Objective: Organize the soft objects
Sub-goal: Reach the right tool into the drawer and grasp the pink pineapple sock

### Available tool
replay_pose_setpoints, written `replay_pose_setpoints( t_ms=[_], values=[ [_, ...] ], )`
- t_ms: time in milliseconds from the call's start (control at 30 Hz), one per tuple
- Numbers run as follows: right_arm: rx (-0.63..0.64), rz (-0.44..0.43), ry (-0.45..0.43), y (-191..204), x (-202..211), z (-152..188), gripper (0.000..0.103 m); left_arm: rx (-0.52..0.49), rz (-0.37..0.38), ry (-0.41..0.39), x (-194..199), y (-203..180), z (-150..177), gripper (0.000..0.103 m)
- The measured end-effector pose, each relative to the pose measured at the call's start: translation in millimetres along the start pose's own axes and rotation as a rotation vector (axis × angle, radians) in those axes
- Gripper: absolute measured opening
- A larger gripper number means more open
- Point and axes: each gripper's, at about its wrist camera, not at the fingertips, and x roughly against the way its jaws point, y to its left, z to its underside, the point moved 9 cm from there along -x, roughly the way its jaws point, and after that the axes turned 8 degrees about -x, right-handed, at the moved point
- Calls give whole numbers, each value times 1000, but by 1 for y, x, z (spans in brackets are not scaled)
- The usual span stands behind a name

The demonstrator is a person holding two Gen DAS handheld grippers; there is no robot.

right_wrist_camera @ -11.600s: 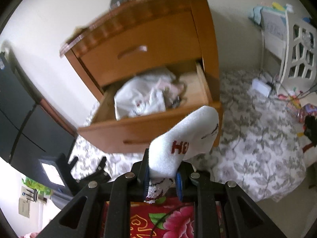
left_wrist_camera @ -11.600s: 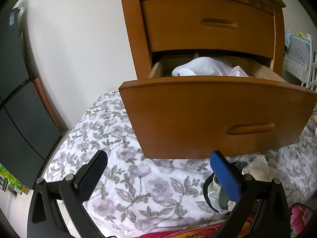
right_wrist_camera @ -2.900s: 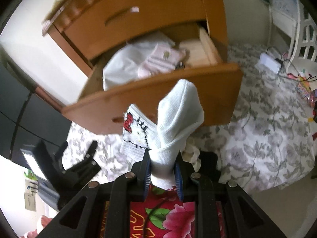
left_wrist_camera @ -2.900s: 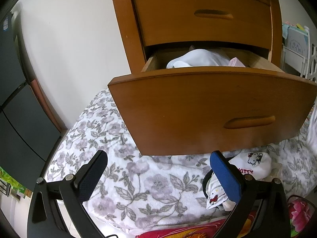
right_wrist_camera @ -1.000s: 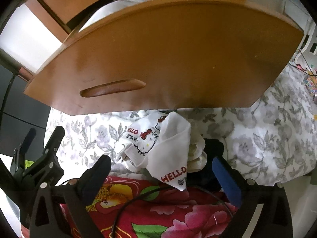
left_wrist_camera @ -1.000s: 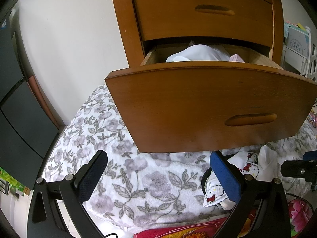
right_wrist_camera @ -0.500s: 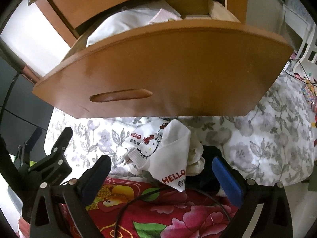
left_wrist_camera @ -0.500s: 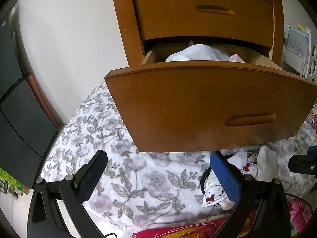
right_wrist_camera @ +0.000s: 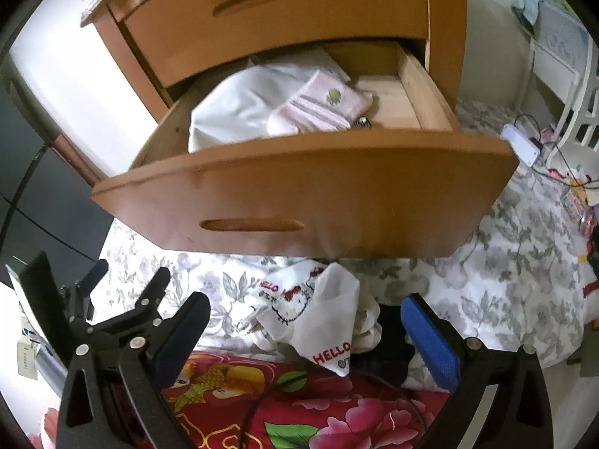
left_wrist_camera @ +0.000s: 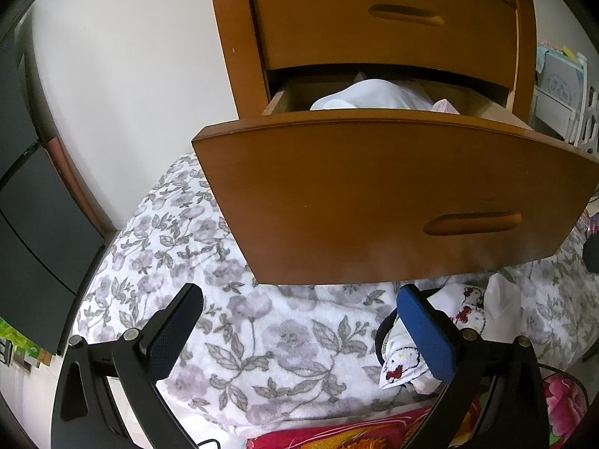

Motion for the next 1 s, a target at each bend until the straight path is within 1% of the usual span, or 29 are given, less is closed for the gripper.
replay_pose_setpoints(
  t_ms=[133, 267, 367, 467, 600, 733, 867, 933, 1000],
  values=[
    [18, -15, -47, 8, 13, -10, 103, 0, 8, 2, -1, 1, 0, 103],
    [49, -45, -126, 18, 35, -28, 103, 4, 23, 3, -2, 1, 0, 103],
    [84, -47, -174, 25, 47, -43, 103, 8, 38, 8, -3, 0, 0, 103],
    [117, -40, -204, 29, 54, -59, 103, 6, 61, 7, -3, -2, -1, 103],
    [140, -51, -213, 34, 55, -82, 103, 3, 75, 7, -4, -5, -1, 103],
    [157, -58, -181, 38, 44, -104, 103, 11, 85, 12, -6, -4, -1, 103],
    [191, -25, -119, 43, 25, -121, 103, 2, 75, 9, -5, -5, -2, 103],
    [212, 0, -76, 45, 12, -127, 103, -10, 66, 10, -5, -7, -2, 103],
    [215, 26, -11, 44, -5, -133, 103, -20, 54, 14, -6, -8, -2, 103]
  ],
)
